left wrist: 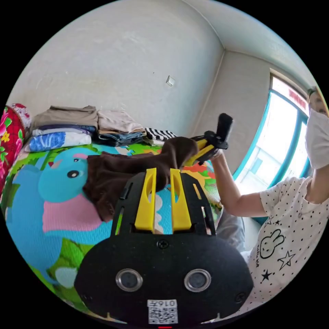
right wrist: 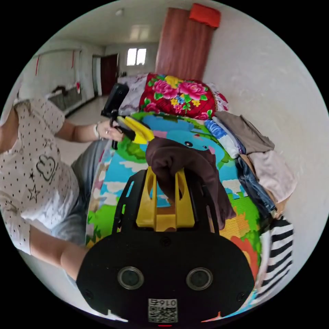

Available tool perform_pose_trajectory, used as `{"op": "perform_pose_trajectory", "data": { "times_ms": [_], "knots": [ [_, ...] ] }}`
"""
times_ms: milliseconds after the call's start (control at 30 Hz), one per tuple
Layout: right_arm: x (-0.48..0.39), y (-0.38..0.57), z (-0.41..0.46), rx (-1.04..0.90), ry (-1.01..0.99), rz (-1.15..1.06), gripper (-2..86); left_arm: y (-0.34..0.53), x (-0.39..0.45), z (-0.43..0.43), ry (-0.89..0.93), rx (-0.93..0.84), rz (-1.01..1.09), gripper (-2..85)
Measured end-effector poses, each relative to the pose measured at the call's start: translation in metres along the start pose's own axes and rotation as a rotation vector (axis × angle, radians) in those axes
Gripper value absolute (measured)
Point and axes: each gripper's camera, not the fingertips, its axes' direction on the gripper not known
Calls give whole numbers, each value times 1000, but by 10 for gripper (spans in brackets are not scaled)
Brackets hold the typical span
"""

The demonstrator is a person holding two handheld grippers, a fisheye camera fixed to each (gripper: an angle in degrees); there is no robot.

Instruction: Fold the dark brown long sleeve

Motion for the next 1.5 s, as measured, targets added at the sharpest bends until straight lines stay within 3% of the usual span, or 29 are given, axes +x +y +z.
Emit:
{"op": "perform_pose_trajectory", "data": {
  "times_ms": [133,233,367,467,533,633,700,867,1000,1133,1367,1500],
  "knots": [
    [-115,-18,-5,-246,51,-251,93,31,11,-49,-163,59,-120,44],
    [-188,0,-3,-269,33,-287,105,42,10,-63,-197,36,-168,67],
    [-255,45,-23,-75,129,-81,87,38,10,-38,-140,-138,-213,115],
    [-284,76,-38,116,276,152,78,34,16,-18,-219,-204,-244,94],
    [-298,86,-39,124,307,203,78,34,26,-7,-225,-252,-259,69],
    [-306,90,-39,44,389,301,77,36,78,-25,-233,-105,-121,48],
    [-304,89,-42,16,456,391,76,38,134,-46,-113,-4,28,45],
    [-292,80,-49,201,478,579,92,56,243,-45,120,-81,310,45],
    [-299,52,-6,178,213,405,149,84,304,-43,18,-136,496,50],
    [-280,43,47,62,188,599,127,97,330,-43,-59,-209,526,62],
    [-298,51,64,-4,224,579,23,70,316,-91,-265,-244,244,54],
    [-317,48,68,-57,265,524,11,67,282,-102,-417,-234,70,47]
  ]
}}
